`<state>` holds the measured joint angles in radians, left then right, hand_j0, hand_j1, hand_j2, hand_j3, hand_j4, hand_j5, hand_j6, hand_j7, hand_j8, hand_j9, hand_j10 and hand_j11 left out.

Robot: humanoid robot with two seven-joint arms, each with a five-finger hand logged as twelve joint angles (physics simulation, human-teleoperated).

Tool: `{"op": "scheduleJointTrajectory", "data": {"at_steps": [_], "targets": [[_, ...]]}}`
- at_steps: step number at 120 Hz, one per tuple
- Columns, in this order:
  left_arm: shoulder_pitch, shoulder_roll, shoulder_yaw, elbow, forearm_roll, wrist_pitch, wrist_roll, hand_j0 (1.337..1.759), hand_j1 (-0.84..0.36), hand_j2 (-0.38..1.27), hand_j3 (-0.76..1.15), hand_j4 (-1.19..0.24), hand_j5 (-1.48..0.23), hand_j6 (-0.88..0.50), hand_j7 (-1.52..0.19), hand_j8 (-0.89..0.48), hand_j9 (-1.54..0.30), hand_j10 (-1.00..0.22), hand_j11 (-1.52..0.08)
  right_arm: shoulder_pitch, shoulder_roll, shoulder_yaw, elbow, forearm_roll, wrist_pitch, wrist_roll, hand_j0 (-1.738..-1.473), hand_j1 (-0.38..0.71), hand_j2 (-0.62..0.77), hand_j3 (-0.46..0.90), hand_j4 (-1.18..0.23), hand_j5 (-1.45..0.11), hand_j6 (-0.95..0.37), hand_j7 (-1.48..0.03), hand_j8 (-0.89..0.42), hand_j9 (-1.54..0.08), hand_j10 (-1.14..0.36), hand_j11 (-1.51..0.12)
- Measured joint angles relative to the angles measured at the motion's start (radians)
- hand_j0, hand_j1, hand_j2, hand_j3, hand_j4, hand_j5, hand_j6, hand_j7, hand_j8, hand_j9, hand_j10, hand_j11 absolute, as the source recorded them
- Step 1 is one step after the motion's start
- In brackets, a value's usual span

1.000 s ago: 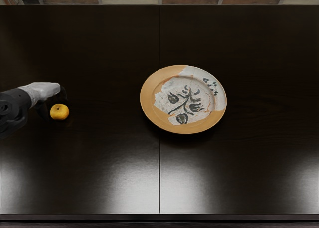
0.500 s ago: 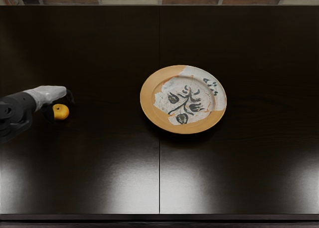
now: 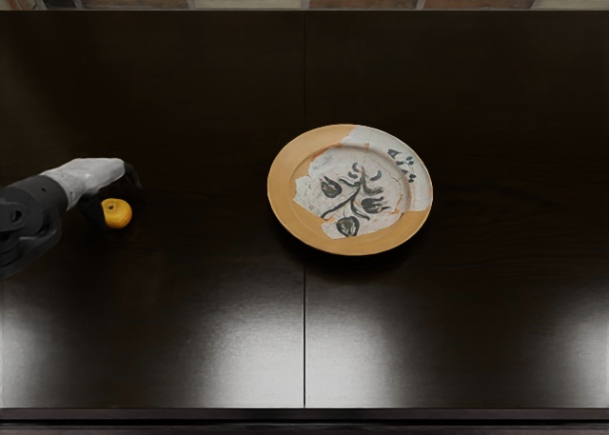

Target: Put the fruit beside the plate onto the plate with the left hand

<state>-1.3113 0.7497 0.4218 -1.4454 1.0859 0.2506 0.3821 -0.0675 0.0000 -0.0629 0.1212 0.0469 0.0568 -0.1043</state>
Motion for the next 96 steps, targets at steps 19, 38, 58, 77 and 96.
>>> {"op": "scheduleJointTrajectory", "data": {"at_steps": [19, 38, 58, 77, 96], "targets": [[0.011, -0.004, 0.001, 0.000, -0.001, 0.002, -0.011, 1.657, -0.15, 0.07, 0.00, -0.42, -0.56, -0.43, -0.56, -0.43, -0.55, -0.42, -0.55, 0.000, 0.000, 0.000, 0.000, 0.000, 0.000, 0.000, -1.658, -0.32, 0.00, 0.00, -0.02, -0.03, -0.02, -0.03, -0.02, -0.03, -0.02, -0.03], [0.013, -0.004, 0.003, 0.000, -0.002, 0.002, -0.016, 1.658, -0.16, 0.08, 0.00, -0.43, -0.56, -0.43, -0.56, -0.43, -0.56, -0.43, -0.55, 0.000, 0.000, 0.000, 0.000, 0.000, 0.000, 0.000, -1.658, -0.32, 0.00, 0.00, -0.02, -0.03, -0.02, -0.03, -0.02, -0.03, -0.02, -0.03], [0.017, -0.004, 0.003, -0.001, -0.001, 0.002, -0.018, 1.658, -0.18, 0.09, 0.00, -0.45, -0.58, -0.45, -0.58, -0.45, -0.58, -0.45, -0.58, 0.000, 0.000, 0.000, 0.000, 0.000, 0.000, 0.000, -1.658, -0.32, 0.00, 0.00, -0.02, -0.03, -0.02, -0.03, -0.02, -0.03, -0.02, -0.03], [0.024, -0.003, 0.003, -0.001, 0.000, 0.002, -0.018, 1.658, -0.22, 0.10, 0.00, -0.48, -0.61, -0.48, -0.61, -0.48, -0.62, -0.48, -0.62, 0.000, 0.000, 0.000, 0.000, 0.000, 0.000, 0.000, -1.658, -0.32, 0.00, 0.00, -0.02, -0.03, -0.02, -0.03, -0.02, -0.03, -0.02, -0.03], [0.026, -0.002, 0.004, 0.000, -0.001, 0.001, -0.018, 1.658, -0.24, 0.10, 0.00, -0.50, -0.64, -0.50, -0.64, -0.50, -0.64, -0.50, -0.64, 0.000, 0.000, 0.000, 0.000, 0.000, 0.000, 0.000, -1.658, -0.32, 0.00, 0.00, -0.02, -0.03, -0.02, -0.03, -0.02, -0.03, -0.02, -0.03]]}}
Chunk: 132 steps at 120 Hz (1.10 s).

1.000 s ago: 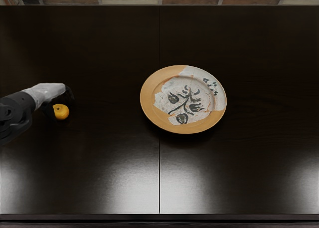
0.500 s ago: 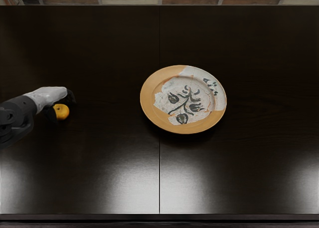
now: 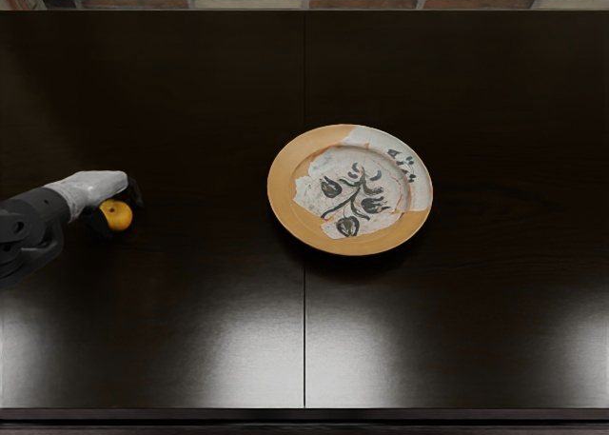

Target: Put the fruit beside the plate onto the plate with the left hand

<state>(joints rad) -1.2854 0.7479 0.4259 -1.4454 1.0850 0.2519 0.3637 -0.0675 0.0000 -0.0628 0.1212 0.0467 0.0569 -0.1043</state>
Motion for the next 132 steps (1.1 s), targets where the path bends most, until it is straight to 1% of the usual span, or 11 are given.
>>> {"op": "scheduleJointTrajectory", "data": {"at_steps": [46, 67, 75, 85, 94, 105, 117, 122, 128, 130, 132], "targets": [[0.002, -0.001, -0.001, 0.000, 0.000, -0.001, 0.000, 1.656, -0.26, 0.10, 0.00, -0.54, -0.71, -0.50, -0.72, -0.50, -0.71, -0.54, -0.71, 0.000, 0.000, 0.000, 0.000, 0.000, 0.000, 0.000, -1.658, -0.32, 0.00, 0.00, -0.02, -0.03, -0.02, -0.03, -0.02, -0.03, -0.02, -0.03], [0.002, -0.001, 0.000, -0.001, 0.001, -0.005, 0.000, 1.657, -0.28, 0.14, -0.03, -0.60, -0.80, -0.45, -0.80, -0.45, -0.81, -0.60, -0.81, 0.000, 0.000, 0.000, 0.000, 0.000, 0.000, 0.000, -1.658, -0.32, 0.00, 0.00, -0.02, -0.03, -0.02, -0.03, -0.02, -0.03, -0.02, -0.03], [0.001, -0.001, 0.000, -0.001, 0.002, -0.009, 0.001, 1.660, -0.29, 0.13, 0.01, -0.64, -0.83, -0.42, -0.85, -0.42, -0.86, -0.63, -0.85, 0.000, 0.000, 0.000, 0.000, 0.000, 0.000, 0.000, -1.658, -0.32, 0.00, 0.00, -0.02, -0.03, -0.02, -0.03, -0.02, -0.03, -0.02, -0.03], [0.001, 0.000, 0.000, -0.002, 0.000, -0.012, 0.001, 1.657, -0.28, 0.09, 0.01, -0.62, -0.88, -0.39, -0.90, -0.38, -0.91, -0.67, -0.91, 0.000, 0.000, 0.000, 0.000, 0.000, 0.000, 0.000, -1.658, -0.32, 0.00, 0.00, -0.02, -0.03, -0.02, -0.03, -0.02, -0.03, -0.02, -0.03], [0.000, 0.001, -0.001, -0.003, -0.012, -0.019, 0.002, 1.667, -0.28, 0.04, 0.03, -0.63, -0.91, -0.37, -0.93, -0.36, -0.95, -0.70, -0.94, 0.000, 0.000, 0.000, 0.000, 0.000, 0.000, 0.000, -1.658, -0.32, 0.00, 0.00, -0.02, -0.03, -0.02, -0.03, -0.02, -0.03, -0.02, -0.03], [-0.002, 0.001, -0.002, -0.003, -0.017, -0.026, 0.003, 1.670, -0.29, 0.02, 0.04, -0.62, -0.94, -0.35, -0.97, -0.33, -0.99, -0.74, -0.99, 0.000, 0.000, 0.000, 0.000, 0.000, 0.000, 0.000, -1.658, -0.32, 0.00, 0.00, -0.02, -0.03, -0.02, -0.03, -0.02, -0.03, -0.02, -0.03], [-0.002, 0.001, -0.002, -0.003, -0.019, -0.028, 0.004, 1.667, -0.30, 0.02, 0.07, -0.60, -0.97, -0.35, -0.95, -0.30, -1.04, -0.78, -1.04, 0.000, 0.000, 0.000, 0.000, 0.000, 0.000, 0.000, -1.658, -0.32, 0.00, 0.00, -0.02, -0.03, -0.02, -0.03, -0.02, -0.03, -0.02, -0.03], [-0.003, 0.002, -0.002, -0.004, -0.021, -0.029, 0.003, 1.665, -0.30, 0.06, 0.00, -0.60, -0.97, -0.37, -0.93, -0.30, -1.06, -0.78, -1.05, 0.000, 0.000, 0.000, 0.000, 0.000, 0.000, 0.000, -1.658, -0.32, 0.00, 0.00, -0.02, -0.03, -0.02, -0.03, -0.02, -0.03, -0.02, -0.03], [-0.003, 0.002, -0.002, -0.004, -0.023, -0.029, 0.003, 1.667, -0.29, 0.05, -0.01, -0.60, -0.98, -0.39, -0.90, -0.29, -1.07, -0.79, -1.07, 0.000, 0.000, 0.000, 0.000, 0.000, 0.000, 0.000, -1.658, -0.32, 0.00, 0.00, -0.02, -0.03, -0.02, -0.03, -0.02, -0.03, -0.02, -0.03], [-0.004, 0.002, -0.002, -0.004, -0.024, -0.030, 0.004, 1.666, -0.30, 0.07, -0.05, -0.61, -0.98, -0.40, -0.89, -0.29, -1.08, -0.79, -1.07, 0.000, 0.000, 0.000, 0.000, 0.000, 0.000, 0.000, -1.658, -0.32, 0.00, 0.00, -0.02, -0.03, -0.02, -0.03, -0.02, -0.03, -0.02, -0.03], [-0.006, 0.002, -0.002, -0.004, -0.025, -0.030, 0.004, 1.664, -0.30, 0.15, -0.15, -0.62, -0.98, -0.42, -0.88, -0.30, -1.08, -0.79, -1.08, 0.000, 0.000, 0.000, 0.000, 0.000, 0.000, 0.000, -1.658, -0.32, 0.00, 0.00, -0.02, -0.03, -0.02, -0.03, -0.02, -0.03, -0.02, -0.03]]}}
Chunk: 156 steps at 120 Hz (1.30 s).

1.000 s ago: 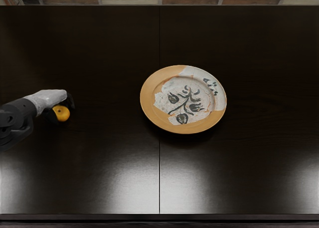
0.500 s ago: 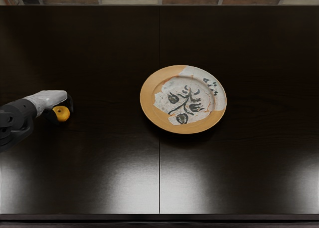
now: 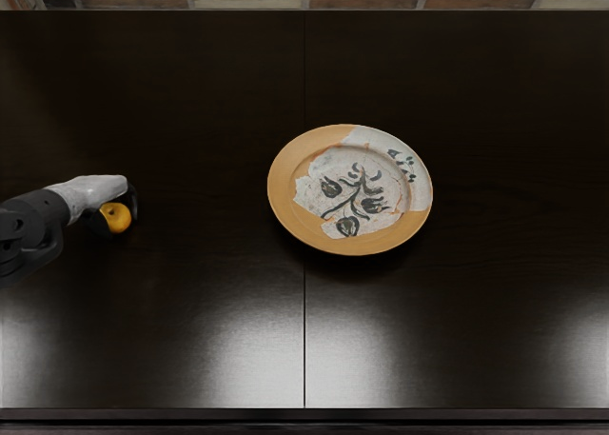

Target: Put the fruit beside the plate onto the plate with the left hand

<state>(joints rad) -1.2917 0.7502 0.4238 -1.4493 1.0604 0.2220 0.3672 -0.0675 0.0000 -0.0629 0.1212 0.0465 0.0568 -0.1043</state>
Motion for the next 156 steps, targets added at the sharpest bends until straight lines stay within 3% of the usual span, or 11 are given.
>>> {"op": "scheduleJointTrajectory", "data": {"at_steps": [4, 11, 26, 46, 75, 77, 83, 111, 123, 148, 156], "targets": [[-0.004, 0.000, 0.000, 0.000, -0.002, -0.001, -0.001, 1.665, -0.31, 0.29, -0.32, -0.64, -0.99, -0.43, -0.91, -0.33, -1.09, -0.81, -1.08, 0.000, 0.000, 0.000, 0.000, 0.000, 0.000, 0.000, -1.658, -0.32, 0.00, 0.00, -0.02, -0.03, -0.02, -0.03, -0.02, -0.03, -0.02, -0.03], [-0.011, 0.000, -0.001, -0.001, -0.007, -0.002, -0.002, 1.657, -0.33, 0.41, -0.24, -0.66, -1.01, -0.42, -0.96, -0.35, -1.10, -0.81, -1.09, 0.000, 0.000, 0.000, 0.000, 0.000, 0.000, 0.000, -1.658, -0.32, 0.00, 0.00, -0.02, -0.03, -0.02, -0.03, -0.02, -0.03, -0.02, -0.03], [-0.043, 0.007, -0.003, -0.002, -0.032, -0.004, -0.004, 1.653, -0.27, 0.29, -0.13, -0.68, -1.04, -0.42, -1.01, -0.38, -1.11, -0.81, -1.11, 0.000, 0.000, 0.000, 0.000, 0.000, 0.000, 0.000, -1.658, -0.32, 0.00, 0.00, -0.02, -0.03, -0.02, -0.03, -0.02, -0.03, -0.02, -0.03], [-0.095, 0.006, -0.006, -0.002, -0.066, -0.006, -0.005, 1.652, -0.29, 0.41, -0.06, -0.66, -1.07, -0.40, -1.05, -0.38, -1.12, -0.82, -1.12, 0.000, 0.000, 0.000, 0.000, 0.000, 0.000, 0.000, -1.658, -0.32, 0.00, 0.00, -0.02, -0.03, -0.02, -0.03, -0.02, -0.03, -0.02, -0.03], [-0.200, -0.007, -0.016, -0.011, -0.159, -0.008, -0.006, 1.651, -0.22, 0.24, -0.02, -0.68, -1.11, -0.41, -1.09, -0.41, -1.12, -0.82, -1.12, 0.000, 0.000, 0.000, 0.000, 0.000, 0.000, 0.000, -1.658, -0.32, 0.00, 0.00, -0.02, -0.03, -0.02, -0.03, -0.02, -0.03, -0.02, -0.03], [-0.208, -0.010, -0.018, -0.012, -0.167, -0.008, -0.006, 1.651, -0.23, 0.28, -0.02, -0.68, -1.11, -0.41, -1.09, -0.42, -1.12, -0.82, -1.12, 0.000, 0.000, 0.000, 0.000, 0.000, 0.000, 0.000, -1.658, -0.32, 0.00, 0.00, -0.02, -0.03, -0.02, -0.03, -0.02, -0.03, -0.02, -0.03], [-0.218, -0.036, -0.027, -0.015, -0.186, -0.008, -0.005, 1.651, -0.24, 0.36, -0.01, -0.67, -1.11, -0.40, -1.10, -0.40, -1.12, -0.82, -1.12, 0.000, 0.000, 0.000, 0.000, 0.000, 0.000, 0.000, -1.658, -0.32, 0.00, 0.00, -0.02, -0.03, -0.02, -0.03, -0.02, -0.03, -0.02, -0.03], [-0.266, -0.144, -0.080, -0.007, -0.254, -0.009, -0.004, 1.650, -0.20, 0.23, 0.00, -0.69, -1.14, -0.42, -1.12, -0.43, -1.12, -0.80, -1.12, 0.000, 0.000, 0.000, 0.000, 0.000, 0.000, 0.000, -1.658, -0.32, 0.00, 0.00, -0.02, -0.03, -0.02, -0.03, -0.02, -0.03, -0.02, -0.03], [-0.269, -0.185, -0.096, 0.005, -0.271, -0.009, -0.003, 1.651, -0.26, 0.38, 0.00, -0.68, -1.15, -0.38, -1.13, -0.40, -1.12, -0.81, -1.12, 0.000, 0.000, 0.000, 0.000, 0.000, 0.000, 0.000, -1.658, -0.32, 0.00, 0.00, -0.02, -0.03, -0.02, -0.03, -0.02, -0.03, -0.02, -0.03], [-0.277, -0.282, -0.123, 0.038, -0.279, -0.010, 0.002, 1.650, -0.15, 0.19, 0.00, -0.74, -1.15, -0.43, -1.13, -0.46, -1.12, -0.82, -1.12, 0.000, 0.000, 0.000, 0.000, 0.000, 0.000, 0.000, -1.658, -0.32, 0.00, 0.00, -0.02, -0.03, -0.02, -0.03, -0.02, -0.03, -0.02, -0.03], [-0.278, -0.328, -0.126, 0.055, -0.279, -0.010, 0.004, 1.651, -0.21, 0.34, 0.00, -0.74, -1.15, -0.43, -1.12, -0.45, -1.12, -0.82, -1.12, 0.000, 0.000, 0.000, 0.000, 0.000, 0.000, 0.000, -1.658, -0.32, 0.00, 0.00, -0.02, -0.03, -0.02, -0.03, -0.02, -0.03, -0.02, -0.03]]}}
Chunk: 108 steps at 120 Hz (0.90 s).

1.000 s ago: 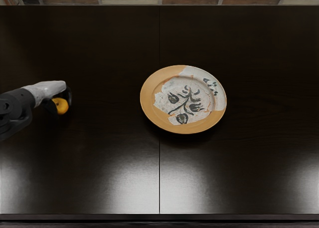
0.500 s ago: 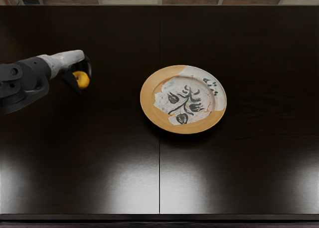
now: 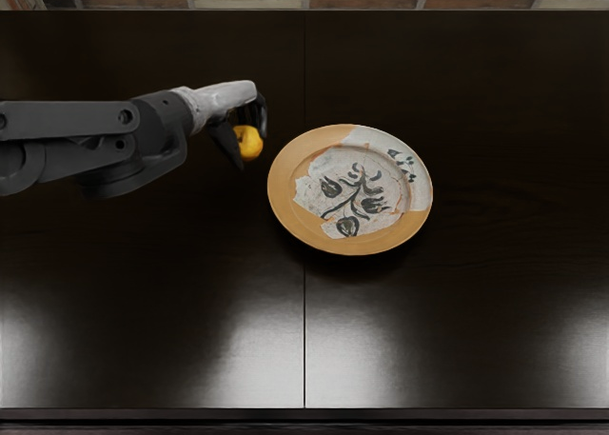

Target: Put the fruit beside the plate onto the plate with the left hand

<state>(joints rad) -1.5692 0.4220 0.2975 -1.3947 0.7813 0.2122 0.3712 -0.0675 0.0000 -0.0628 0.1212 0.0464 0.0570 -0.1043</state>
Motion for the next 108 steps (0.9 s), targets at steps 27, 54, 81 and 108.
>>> {"op": "scheduleJointTrajectory", "data": {"at_steps": [27, 54, 81, 108], "targets": [[-0.011, -0.110, -0.005, 0.059, -0.001, -0.009, 0.009, 1.652, -0.22, 0.34, 0.00, -0.73, -1.15, -0.42, -1.11, -0.44, -1.11, -0.82, -1.11, 0.000, 0.000, 0.000, 0.000, 0.000, 0.000, 0.000, -1.658, -0.32, 0.00, 0.00, -0.02, -0.03, -0.02, -0.03, -0.02, -0.03, -0.02, -0.03], [-0.012, -0.181, -0.011, 0.098, 0.000, -0.011, 0.012, 1.652, -0.23, 0.33, 0.00, -0.75, -1.13, -0.43, -1.11, -0.44, -1.10, -0.82, -1.10, 0.000, 0.000, 0.000, 0.000, 0.000, 0.000, 0.000, -1.658, -0.32, 0.00, 0.00, -0.02, -0.03, -0.02, -0.03, -0.02, -0.03, -0.02, -0.03], [-0.021, -0.224, -0.013, 0.101, -0.016, -0.013, 0.012, 1.654, -0.30, 0.64, 0.00, -0.80, -1.11, -0.46, -1.11, -0.45, -1.10, -0.82, -1.10, 0.000, 0.000, 0.000, 0.000, 0.000, 0.000, 0.000, -1.658, -0.32, 0.00, 0.00, -0.02, -0.03, -0.02, -0.03, -0.02, -0.03, -0.02, -0.03], [-0.020, -0.246, -0.013, 0.077, -0.028, -0.016, 0.015, 1.655, -0.32, 0.73, 0.00, -0.81, -1.11, -0.48, -1.11, -0.48, -1.09, -0.82, -1.09, 0.000, 0.000, 0.000, 0.000, 0.000, 0.000, 0.000, -1.658, -0.32, 0.00, 0.00, -0.02, -0.03, -0.02, -0.03, -0.02, -0.03, -0.02, -0.03]]}}
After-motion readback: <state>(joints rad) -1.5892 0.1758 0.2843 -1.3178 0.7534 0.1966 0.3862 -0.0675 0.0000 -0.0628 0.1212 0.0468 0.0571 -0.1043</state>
